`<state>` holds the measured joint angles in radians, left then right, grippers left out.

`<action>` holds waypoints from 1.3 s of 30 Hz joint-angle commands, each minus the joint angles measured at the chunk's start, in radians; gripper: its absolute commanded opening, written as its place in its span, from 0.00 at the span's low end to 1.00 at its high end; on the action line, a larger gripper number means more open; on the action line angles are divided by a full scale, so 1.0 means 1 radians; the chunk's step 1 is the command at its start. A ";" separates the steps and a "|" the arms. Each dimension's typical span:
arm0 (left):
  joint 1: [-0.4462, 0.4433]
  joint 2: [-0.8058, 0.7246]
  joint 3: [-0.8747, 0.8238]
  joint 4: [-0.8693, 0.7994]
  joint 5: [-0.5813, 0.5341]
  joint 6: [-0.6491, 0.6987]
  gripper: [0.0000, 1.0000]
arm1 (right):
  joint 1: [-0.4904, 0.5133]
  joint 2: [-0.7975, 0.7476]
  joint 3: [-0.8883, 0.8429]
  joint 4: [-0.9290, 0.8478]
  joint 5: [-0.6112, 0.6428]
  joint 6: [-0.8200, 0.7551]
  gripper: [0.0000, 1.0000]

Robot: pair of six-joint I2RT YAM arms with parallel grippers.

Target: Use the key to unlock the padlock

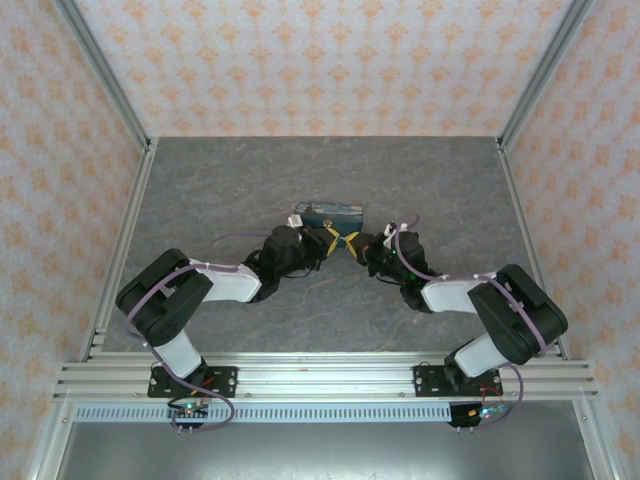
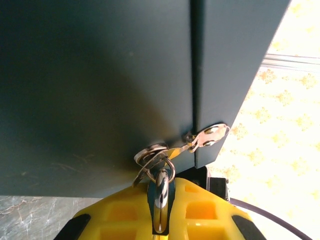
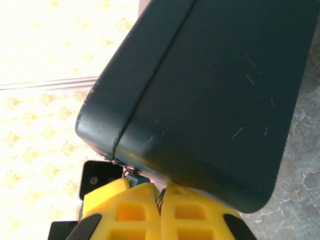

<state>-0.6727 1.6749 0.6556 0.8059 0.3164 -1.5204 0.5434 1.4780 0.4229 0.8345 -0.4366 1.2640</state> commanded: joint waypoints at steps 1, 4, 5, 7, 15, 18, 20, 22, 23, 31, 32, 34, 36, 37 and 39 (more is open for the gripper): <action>-0.059 -0.013 0.014 0.106 0.158 0.017 0.00 | -0.005 -0.044 0.012 -0.123 0.099 -0.062 0.00; -0.053 -0.013 0.014 0.093 0.156 0.026 0.00 | -0.008 -0.067 0.004 -0.171 0.118 -0.083 0.00; -0.051 -0.012 0.015 0.090 0.155 0.028 0.00 | -0.009 -0.067 0.004 -0.177 0.118 -0.087 0.00; -0.050 -0.010 0.017 0.088 0.154 0.028 0.00 | -0.011 -0.068 0.001 -0.181 0.120 -0.088 0.00; -0.050 -0.019 0.015 0.075 0.156 0.037 0.00 | -0.017 -0.083 -0.004 -0.209 0.142 -0.112 0.00; -0.048 -0.026 0.014 0.065 0.155 0.040 0.00 | -0.022 -0.102 -0.008 -0.232 0.147 -0.126 0.00; -0.047 -0.028 0.010 0.065 0.150 0.030 0.00 | -0.025 -0.114 -0.018 -0.226 0.148 -0.119 0.00; -0.047 -0.032 0.003 0.065 0.138 0.017 0.00 | -0.025 -0.125 -0.031 -0.213 0.148 -0.106 0.00; -0.045 -0.034 0.000 0.060 0.132 0.008 0.00 | -0.025 -0.130 -0.039 -0.200 0.146 -0.096 0.00; -0.043 -0.061 -0.004 -0.015 0.112 0.003 0.00 | -0.025 -0.207 -0.091 -0.162 0.112 -0.044 0.00; -0.043 -0.066 -0.006 -0.020 0.110 0.004 0.00 | -0.025 -0.226 -0.095 -0.175 0.113 -0.045 0.00; -0.044 -0.075 -0.008 -0.035 0.103 0.005 0.00 | -0.024 -0.261 -0.097 -0.211 0.112 -0.056 0.00; -0.044 -0.082 -0.011 -0.039 0.097 0.005 0.00 | -0.025 -0.288 -0.103 -0.242 0.116 -0.058 0.00; -0.043 -0.084 -0.011 -0.044 0.095 0.007 0.00 | -0.024 -0.289 -0.106 -0.251 0.118 -0.059 0.00; -0.043 -0.086 -0.012 -0.050 0.092 0.010 0.00 | -0.025 -0.317 -0.108 -0.269 0.119 -0.062 0.00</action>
<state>-0.7071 1.6302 0.6518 0.7521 0.3855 -1.5181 0.5335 1.1954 0.3305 0.6197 -0.3813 1.2068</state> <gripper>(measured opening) 0.095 0.042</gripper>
